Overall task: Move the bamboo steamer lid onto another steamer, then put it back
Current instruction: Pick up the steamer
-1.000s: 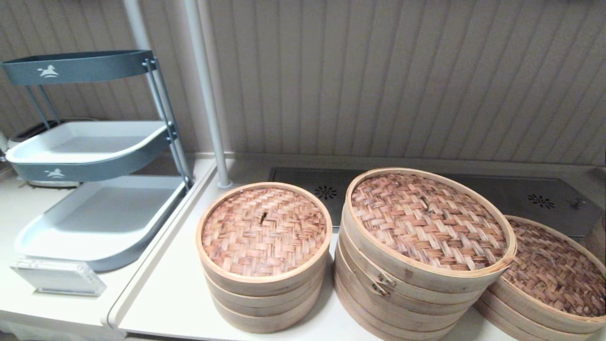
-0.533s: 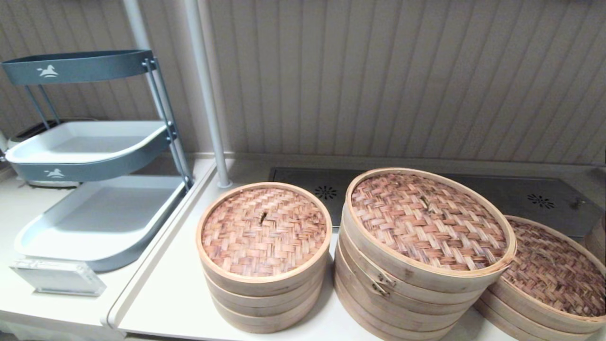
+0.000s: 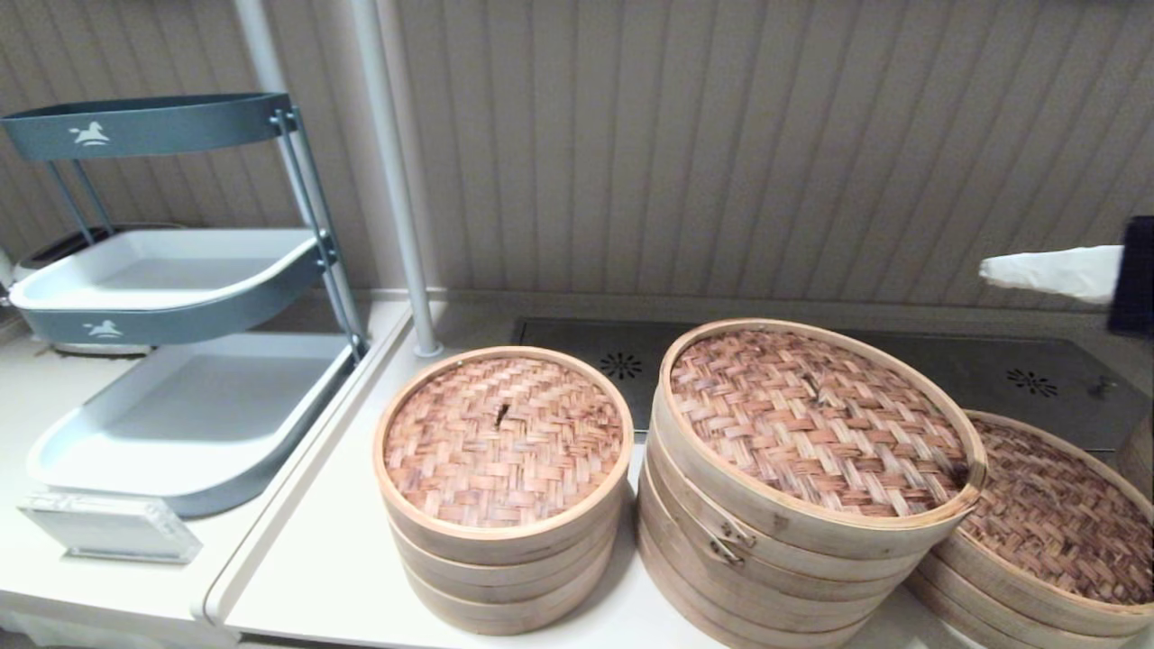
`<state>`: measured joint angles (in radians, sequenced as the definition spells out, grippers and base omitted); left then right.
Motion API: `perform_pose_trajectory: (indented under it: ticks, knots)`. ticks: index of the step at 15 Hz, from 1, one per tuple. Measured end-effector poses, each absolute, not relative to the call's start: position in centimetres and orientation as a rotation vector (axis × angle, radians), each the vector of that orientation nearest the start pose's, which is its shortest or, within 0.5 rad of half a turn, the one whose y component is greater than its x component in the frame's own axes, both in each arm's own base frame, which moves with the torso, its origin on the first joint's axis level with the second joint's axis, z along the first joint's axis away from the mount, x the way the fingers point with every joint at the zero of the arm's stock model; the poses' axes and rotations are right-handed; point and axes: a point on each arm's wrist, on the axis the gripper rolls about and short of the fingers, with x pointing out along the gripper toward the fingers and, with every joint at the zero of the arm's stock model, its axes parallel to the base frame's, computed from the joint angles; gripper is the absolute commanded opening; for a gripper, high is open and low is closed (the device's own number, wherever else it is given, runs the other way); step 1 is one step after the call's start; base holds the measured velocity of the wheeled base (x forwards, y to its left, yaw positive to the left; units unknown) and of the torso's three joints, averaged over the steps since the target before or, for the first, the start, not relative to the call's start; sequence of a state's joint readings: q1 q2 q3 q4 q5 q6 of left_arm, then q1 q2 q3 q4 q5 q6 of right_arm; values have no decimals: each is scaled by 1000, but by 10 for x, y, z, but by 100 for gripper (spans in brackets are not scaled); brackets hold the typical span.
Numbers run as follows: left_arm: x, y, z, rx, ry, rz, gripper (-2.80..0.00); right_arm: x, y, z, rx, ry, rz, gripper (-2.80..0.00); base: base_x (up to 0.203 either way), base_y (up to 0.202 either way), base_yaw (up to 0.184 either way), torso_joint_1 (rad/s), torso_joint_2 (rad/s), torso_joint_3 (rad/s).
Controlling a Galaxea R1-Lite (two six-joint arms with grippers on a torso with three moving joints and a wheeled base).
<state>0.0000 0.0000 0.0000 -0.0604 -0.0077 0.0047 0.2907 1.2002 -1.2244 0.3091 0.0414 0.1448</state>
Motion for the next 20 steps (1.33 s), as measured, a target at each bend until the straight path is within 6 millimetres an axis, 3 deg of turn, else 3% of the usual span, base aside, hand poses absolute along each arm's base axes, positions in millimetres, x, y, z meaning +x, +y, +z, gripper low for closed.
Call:
perform_pose_trajectory:
  ticks: [5, 6, 11, 20]
  knots:
    - [-23, 0, 82, 4, -61, -7, -280, 208, 99, 295, 87, 555, 179, -280, 0, 0, 0, 0, 0, 0]
    - [-23, 0, 82, 5, -61, -6, -280, 213, 105, 290, 72, 571, 156, 0, 0, 0, 0, 0, 0, 0]
    - [-23, 0, 82, 4, -61, -7, -280, 225, 121, 261, 36, 649, 95, 0, 0, 0, 0, 0, 0, 0]
    - [-23, 0, 82, 4, -61, -7, -280, 241, 126, 246, 70, 600, 41, 0, 0, 0, 0, 0, 0, 0]
